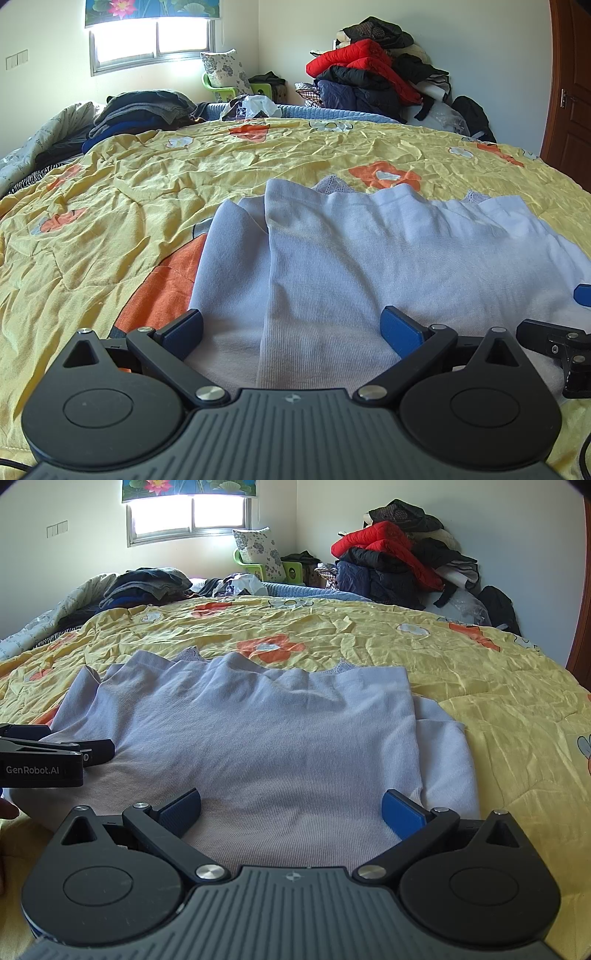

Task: Fold small clothes

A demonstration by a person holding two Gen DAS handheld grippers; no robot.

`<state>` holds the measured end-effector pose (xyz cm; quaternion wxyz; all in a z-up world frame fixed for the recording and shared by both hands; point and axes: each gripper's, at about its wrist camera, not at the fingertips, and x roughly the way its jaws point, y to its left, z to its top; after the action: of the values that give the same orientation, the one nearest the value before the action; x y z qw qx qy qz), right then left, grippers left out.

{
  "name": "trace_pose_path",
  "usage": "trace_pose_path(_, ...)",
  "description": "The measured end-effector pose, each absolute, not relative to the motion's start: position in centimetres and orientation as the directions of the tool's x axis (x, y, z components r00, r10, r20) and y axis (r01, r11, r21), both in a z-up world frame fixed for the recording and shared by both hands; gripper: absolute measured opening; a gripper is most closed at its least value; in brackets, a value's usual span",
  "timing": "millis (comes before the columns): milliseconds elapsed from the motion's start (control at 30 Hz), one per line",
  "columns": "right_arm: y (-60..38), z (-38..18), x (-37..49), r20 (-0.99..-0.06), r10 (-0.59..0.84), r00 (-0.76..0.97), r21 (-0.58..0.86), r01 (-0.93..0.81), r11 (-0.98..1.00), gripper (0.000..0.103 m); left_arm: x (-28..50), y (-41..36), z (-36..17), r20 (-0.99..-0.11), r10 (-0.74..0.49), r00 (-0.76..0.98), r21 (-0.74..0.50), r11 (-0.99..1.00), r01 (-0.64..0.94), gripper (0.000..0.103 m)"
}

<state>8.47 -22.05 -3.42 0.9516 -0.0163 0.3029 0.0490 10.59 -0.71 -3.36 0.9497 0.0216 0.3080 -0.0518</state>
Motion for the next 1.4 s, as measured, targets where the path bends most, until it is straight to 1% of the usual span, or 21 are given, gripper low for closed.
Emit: trace_pose_path(1400,-21.99,-3.42,8.48,-0.578,0.081,0.812,-0.005,-0.103,0.995,0.103,10.62,-0.59,-3.42,-0.59,-0.092,0.802,-0.002,0.994,0.112,0.103)
